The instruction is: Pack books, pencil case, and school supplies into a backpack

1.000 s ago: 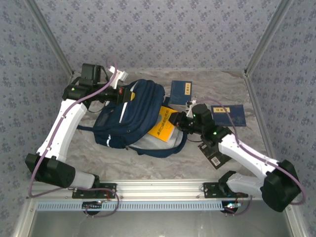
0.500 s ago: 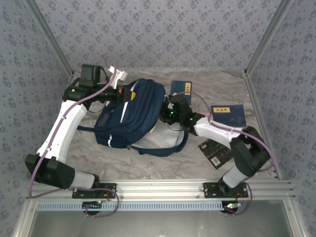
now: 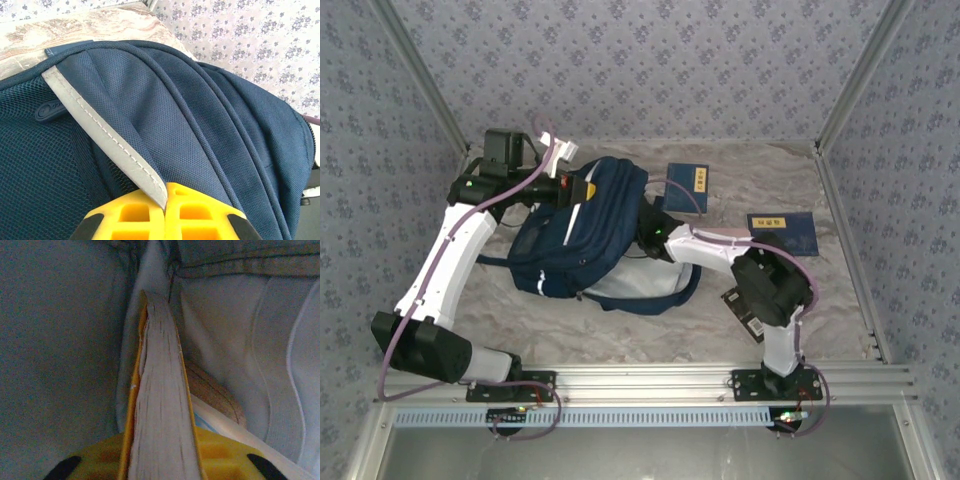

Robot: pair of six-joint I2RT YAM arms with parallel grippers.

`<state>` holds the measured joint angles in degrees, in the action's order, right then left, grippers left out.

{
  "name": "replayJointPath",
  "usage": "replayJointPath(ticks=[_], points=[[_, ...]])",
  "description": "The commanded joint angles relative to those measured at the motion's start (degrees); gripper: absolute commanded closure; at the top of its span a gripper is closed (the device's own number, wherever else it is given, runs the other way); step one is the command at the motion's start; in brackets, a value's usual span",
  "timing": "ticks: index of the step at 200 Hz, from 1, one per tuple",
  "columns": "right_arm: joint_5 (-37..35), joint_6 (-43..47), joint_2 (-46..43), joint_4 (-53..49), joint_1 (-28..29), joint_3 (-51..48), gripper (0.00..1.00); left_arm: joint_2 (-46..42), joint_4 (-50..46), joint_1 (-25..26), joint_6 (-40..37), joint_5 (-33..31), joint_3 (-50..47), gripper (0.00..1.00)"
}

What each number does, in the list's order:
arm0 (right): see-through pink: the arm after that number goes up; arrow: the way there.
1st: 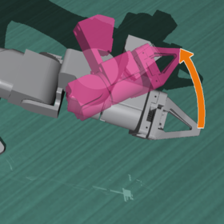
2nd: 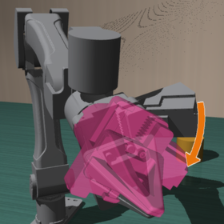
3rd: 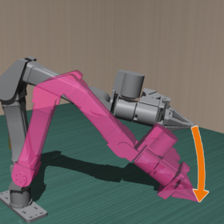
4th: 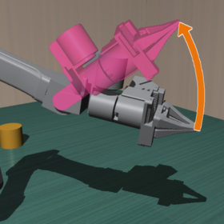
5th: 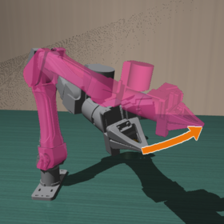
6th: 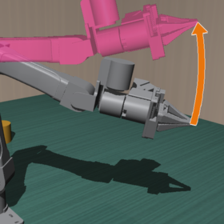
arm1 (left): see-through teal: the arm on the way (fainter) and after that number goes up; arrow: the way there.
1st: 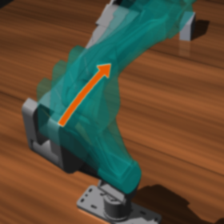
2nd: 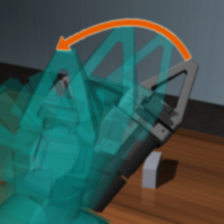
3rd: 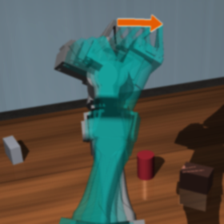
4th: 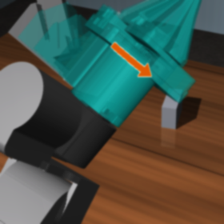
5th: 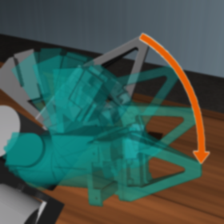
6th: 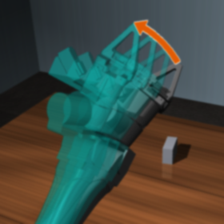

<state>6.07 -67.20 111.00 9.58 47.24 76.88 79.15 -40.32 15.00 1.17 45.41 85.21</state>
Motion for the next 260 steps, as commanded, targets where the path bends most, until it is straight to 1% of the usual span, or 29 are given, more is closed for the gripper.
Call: replayJointPath(ticks=[1, 9, 24, 34, 46, 53, 56, 65, 85, 95, 104, 124, 149, 165, 178, 190, 212, 230, 260], points=[[-2.42, 0.36, 2.97, -3.08, 0.28, 3.75, 0.6, -4.37, 7.71, 0.2, -0.65, 4.03, 1.54, 1.0], [-2.37, 1.49, 2.84, -3.33, 0.23, 3.85, 0.5, -4.46, 7.07, 0.2, -1.02, 3.15, 1.54, 1.0], [-3.18, 5.02, 0.98, -4.84, 0.31, 3.65, 0.35, -5.13, 6.78, 0.24, -1.38, 1.59, 1.04, 1.0], [-4.03, 8.11, -1.02, -5.79, 0.39, 3.11, 0.23, -5.48, 6.46, 0.12, -1.73, 0.42, 0.85, 1.0], [-4.38, 11.31, -3.81, -6.7, 0.47, 1.77, 0.13, -5.76, 6.14, 0.11, -2.13, -0.53, 0.67, 1.0], [-4.31, 12.98, -5.38, -6.97, 0.45, 0.56, 0.1, -5.77, 6.04, 0.07, -2.22, -1.08, 0.51, 1.0], [-4.32, 13.58, -6.2, -6.88, 0.32, 0.05, 0.06, -5.77, 5.97, 0.11, -2.16, -1.37, 0.49, 1.0], [-4.11, 15.11, -8.52, -6.27, 0.24, -1.78, 0.02, -5.77, 5.8, -0.04, -2.13, -2.04, 0.48, 1.0], [-2.57, 17.26, -12.69, -3.71, 0.04, -6.71, 0.01, -6.16, 5.6, -0.65, -1.72, -4.08, -0.02, 1.0], [-2.39, 17.91, -14.57, -3.59, -0.1, -8.05, 0.0, -6.54, 5.84, -1.06, -1.29, -5.1, -0.36, 1.0], [-2.53, 18.42, -16.33, -3.82, -0.11, -11.39, 0.0, -6.9, 5.71, -1.2, -1.2, -6.34, -0.64, 1.0], [-5.15, 19.8, -20.54, -5.79, -0.29, -14.75, 0.0, -7.4, 5.14, -1.49, -1.1, -9.22, -1.08, 1.0], [-8.71, 21.82, -27.18, -6.85, -0.45, -18.87, 0.01, -8.28, 3.96, -2.06, -0.9, -15.06, -1.84, 1.0], [-11.5, 23.15, -31.99, -9.13, -0.68, -20.77, 0.01, -8.74, 3.95, -2.17, 0.27, -20.24, -2.54, 1.0], [-14.33, 23.85, -36.21, -11.17, -1.0, -22.37, 0.02, -8.97, 3.75, -2.04, 1.25, -27.69, -3.14, 1.0], [-17.02, 24.0, -40.21, -13.82, -1.52, -23.89, 0.02, -9.19, 3.41, -1.83, 0.58, -33.99, -4.13, 1.0], [-20.7, 24.64, -47.67, -17.23, -2.87, -27.62, 0.02, -8.4, 3.18, 0.44, -1.22, -42.98, -5.92, 1.0], [-22.35, 25.56, -52.96, -19.98, -4.09, -30.57, 0.03, -6.83, 3.14, 1.47, -1.61, -45.61, -7.26, 1.0], [-22.61, 25.33, -59.96, -26.52, -6.96, -34.47, 0.03, -1.73, 1.8, 1.78, -0.04, -49.72, -7.47, 1.0]])
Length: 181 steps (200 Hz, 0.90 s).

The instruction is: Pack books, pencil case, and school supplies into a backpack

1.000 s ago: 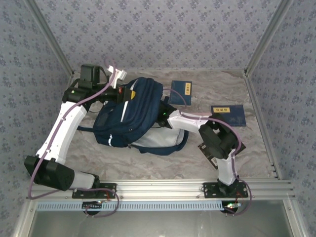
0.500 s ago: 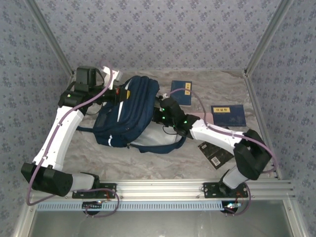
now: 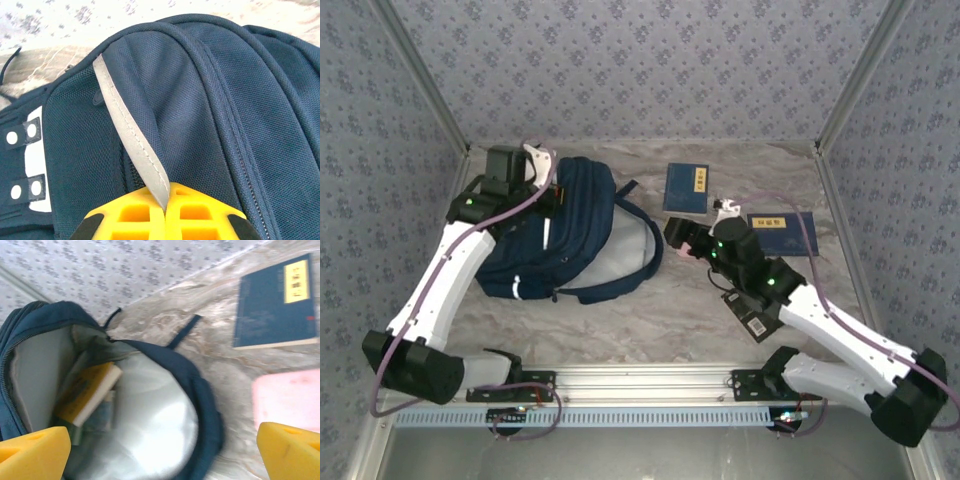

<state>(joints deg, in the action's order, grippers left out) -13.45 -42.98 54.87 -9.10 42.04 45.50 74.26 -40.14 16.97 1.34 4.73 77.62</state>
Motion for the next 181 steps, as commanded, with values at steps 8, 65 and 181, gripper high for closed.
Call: replayJointPath(ticks=[8, 65, 181], points=[[-2.92, 1.05, -5.54, -9.0, -2.62, -4.31, 0.03, 4.85, 0.09, -0.18, -0.08, -9.9, 0.26, 1.0], [1.35, 2.44, -10.75, -19.7, -8.97, -5.43, 0.03, 8.14, -1.64, 0.37, 6.12, -7.81, 0.63, 0.64], [16.88, -8.57, 3.34, -28.94, -29.8, 3.87, 0.08, 30.23, 9.25, 15.84, 12.99, 11.51, 22.31, 0.41]])
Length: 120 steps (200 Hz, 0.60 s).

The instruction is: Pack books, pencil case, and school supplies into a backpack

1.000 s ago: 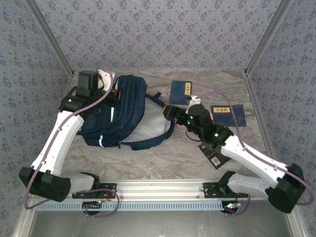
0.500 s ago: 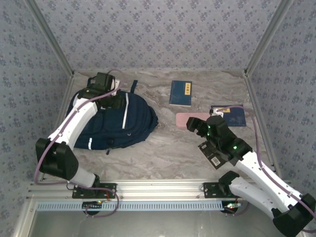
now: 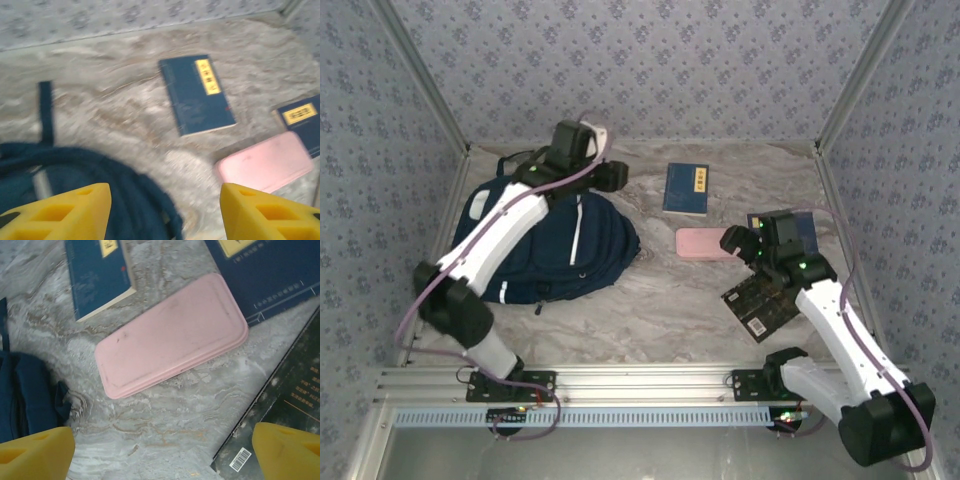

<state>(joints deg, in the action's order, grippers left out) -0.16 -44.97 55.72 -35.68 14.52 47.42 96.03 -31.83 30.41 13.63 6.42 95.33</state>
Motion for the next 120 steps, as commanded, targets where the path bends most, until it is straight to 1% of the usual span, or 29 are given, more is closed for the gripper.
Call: replayJointPath(ticks=[1, 31, 54, 79, 89, 109, 120], points=[[3.59, -6.78, 2.6, -2.32, -2.38, 1.88, 0.08, 8.91, 0.96, 2.52, 0.7, 9.97, 4.91, 0.41], [5.55, -9.76, 7.12, 4.02, -4.72, -1.21, 0.1, 22.16, 2.66, 4.94, 1.56, 14.62, 12.13, 0.41], [6.06, -12.66, 11.39, 4.53, -7.06, -1.06, 0.13, 31.01, 1.7, 6.69, 1.57, 15.97, 19.07, 0.41], [4.63, -16.83, 14.45, 9.35, -7.19, -1.49, 0.13, 35.16, 3.84, 7.83, 1.98, 16.68, 20.03, 0.39], [2.9, -18.6, 15.91, 10.98, -7.18, -1.56, 0.14, 36.59, 4.19, 7.99, 1.87, 16.87, 20.07, 0.39], [0.92, -23.77, 19.17, 13.23, -6.8, -1.86, 0.13, 39.16, 5.87, 7.79, 3.9, 18.65, 19.45, 0.38], [0.46, -25.25, 21.11, 13.53, -6.82, -1.52, 0.13, 39.6, 8.71, 7.97, 5.34, 20.43, 17.81, 0.38]])
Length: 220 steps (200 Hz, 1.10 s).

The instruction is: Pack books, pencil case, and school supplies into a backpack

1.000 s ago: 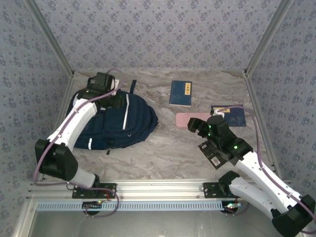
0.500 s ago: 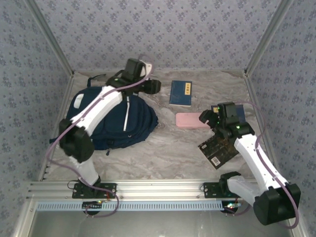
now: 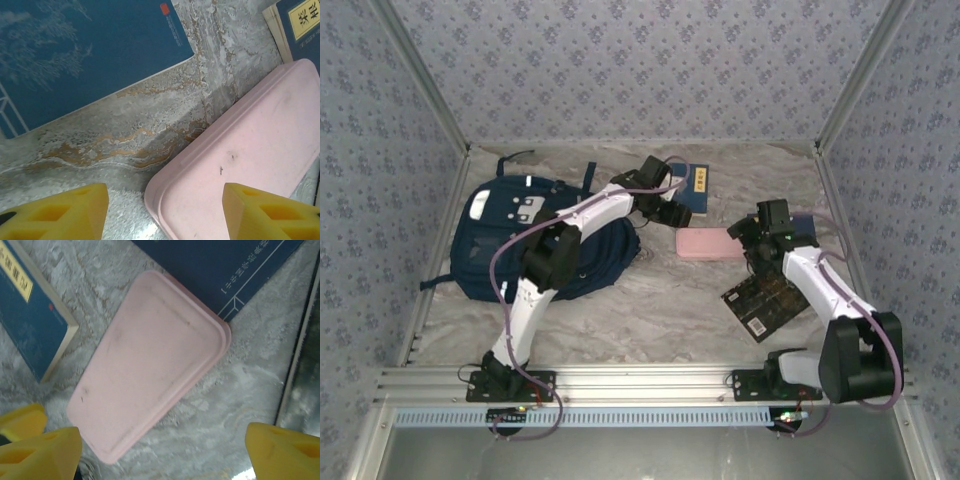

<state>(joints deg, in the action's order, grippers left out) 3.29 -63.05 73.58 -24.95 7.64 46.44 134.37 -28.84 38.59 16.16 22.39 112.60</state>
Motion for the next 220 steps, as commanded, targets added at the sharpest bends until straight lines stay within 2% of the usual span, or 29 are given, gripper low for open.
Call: replayJointPath(ticks=[1, 71, 96, 116, 142, 181, 198, 220], points=[[-3.01, -7.18, 3.33, 2.8, 0.08, -0.5, 0.13, 1.25, 5.94, -0.23, 2.9, 4.66, 0.36, 0.38], [0.76, -5.99, 12.14, 5.48, -0.08, 1.75, 0.09, 4.34, 11.93, 2.39, 4.87, 12.61, -0.54, 0.38], [1.19, -5.79, 14.27, 6.33, -0.09, 3.27, 0.08, 3.01, 12.26, 4.53, 2.87, 11.21, -4.89, 0.38], [1.74, -4.55, 17.18, 5.92, 0.11, 5.8, 0.07, 1.22, 14.8, 5.43, 4.4, 10.72, -9.18, 0.39], [1.91, -1.9, 21.02, 0.15, 0.6, 11.22, 0.05, -3.19, 19.17, 5.6, 7.09, 10.71, -16.42, 0.4], [1.68, 2.66, 24.32, -8.18, 0.55, 16.96, 0.0, -10.42, 30.95, 5.99, 13.84, 12.29, -28.61, 0.41], [1.17, 4.78, 26.28, -9.16, 0.62, 20.37, 0.0, -12.33, 33.0, 6.18, 15.35, 12.42, -31.39, 0.41], [1.7, 7.66, 30.6, -17.03, 1.49, 27.22, 0.0, -15.82, 34.23, 6.19, 16.07, 11.2, -35.2, 0.41]])
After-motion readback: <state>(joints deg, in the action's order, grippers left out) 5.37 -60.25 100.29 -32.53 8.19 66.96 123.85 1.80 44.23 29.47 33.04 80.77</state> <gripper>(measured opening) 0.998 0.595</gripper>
